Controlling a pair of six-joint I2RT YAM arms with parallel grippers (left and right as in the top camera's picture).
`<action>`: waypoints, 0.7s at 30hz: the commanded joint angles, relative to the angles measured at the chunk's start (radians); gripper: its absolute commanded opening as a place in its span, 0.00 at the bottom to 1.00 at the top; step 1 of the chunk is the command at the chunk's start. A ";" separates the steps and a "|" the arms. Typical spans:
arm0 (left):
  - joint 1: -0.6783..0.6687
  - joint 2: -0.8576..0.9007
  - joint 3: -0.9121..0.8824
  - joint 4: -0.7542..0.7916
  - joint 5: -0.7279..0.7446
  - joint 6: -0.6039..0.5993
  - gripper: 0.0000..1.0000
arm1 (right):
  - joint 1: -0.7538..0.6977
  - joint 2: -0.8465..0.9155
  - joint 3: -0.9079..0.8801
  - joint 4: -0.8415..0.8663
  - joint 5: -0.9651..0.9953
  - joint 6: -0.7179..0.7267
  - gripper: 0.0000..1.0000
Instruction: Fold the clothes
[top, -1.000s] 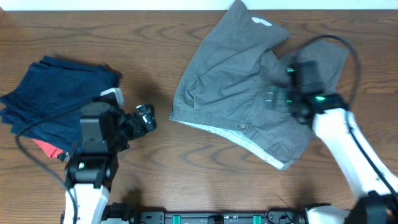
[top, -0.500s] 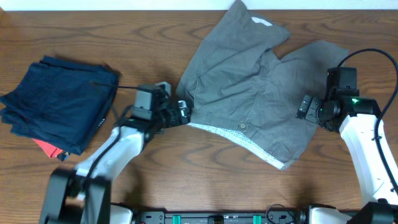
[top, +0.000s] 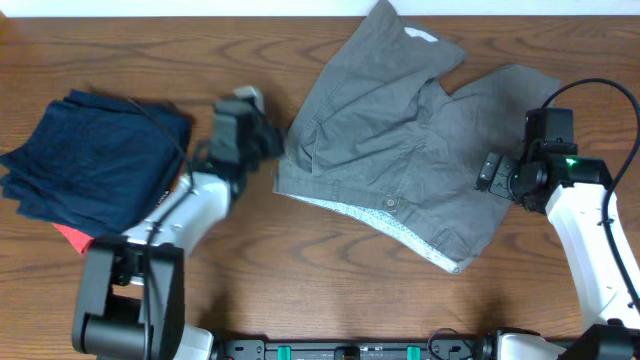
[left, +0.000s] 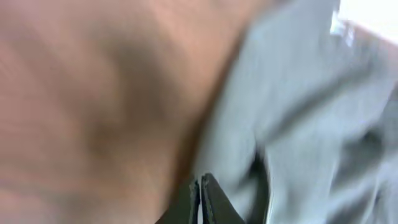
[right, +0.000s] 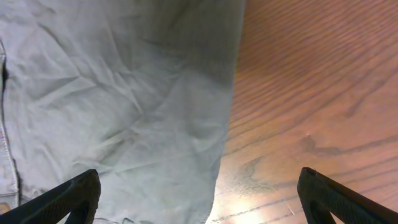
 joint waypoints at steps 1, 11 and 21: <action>0.054 -0.007 0.160 -0.106 -0.029 0.017 0.06 | -0.007 -0.008 0.006 -0.001 -0.008 0.013 0.99; -0.011 0.015 0.147 -0.481 0.116 0.074 0.80 | -0.007 -0.008 0.006 0.011 -0.008 0.013 0.99; -0.115 0.198 0.098 -0.422 0.051 0.133 0.77 | -0.007 -0.008 0.006 0.009 -0.008 0.013 0.99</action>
